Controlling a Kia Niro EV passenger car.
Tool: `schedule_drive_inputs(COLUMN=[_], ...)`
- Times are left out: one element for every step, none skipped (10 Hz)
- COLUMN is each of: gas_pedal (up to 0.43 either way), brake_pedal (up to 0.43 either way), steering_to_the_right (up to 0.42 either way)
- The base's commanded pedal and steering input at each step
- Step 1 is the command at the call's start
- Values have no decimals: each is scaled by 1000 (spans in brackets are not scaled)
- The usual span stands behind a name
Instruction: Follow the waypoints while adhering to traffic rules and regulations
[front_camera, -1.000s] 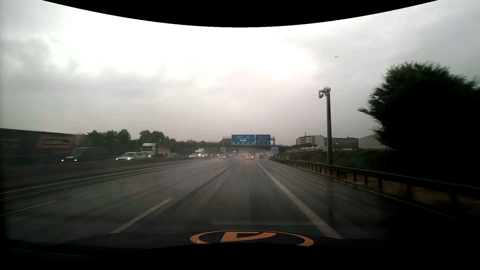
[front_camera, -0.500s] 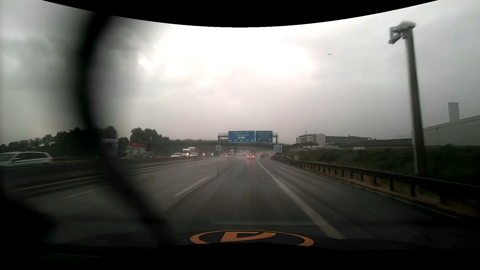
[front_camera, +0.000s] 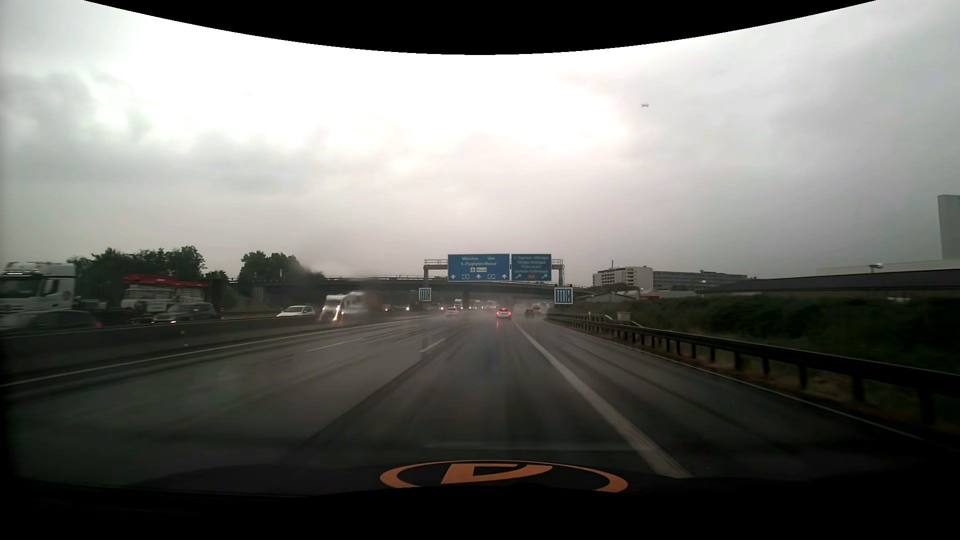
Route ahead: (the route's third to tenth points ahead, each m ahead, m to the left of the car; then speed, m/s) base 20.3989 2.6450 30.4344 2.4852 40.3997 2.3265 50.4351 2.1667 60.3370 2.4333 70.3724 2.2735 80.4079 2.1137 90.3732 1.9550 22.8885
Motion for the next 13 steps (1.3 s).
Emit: schedule_drive_inputs(gas_pedal=[79,79,79,79,79,79,79,79,79,79,79,79,79], brake_pedal=[0,0,0,0,0,0,0,0,0,0,0,0,0], steering_to_the_right=[2,2,3,3,2,3,3,3,3,3,3,3,3])
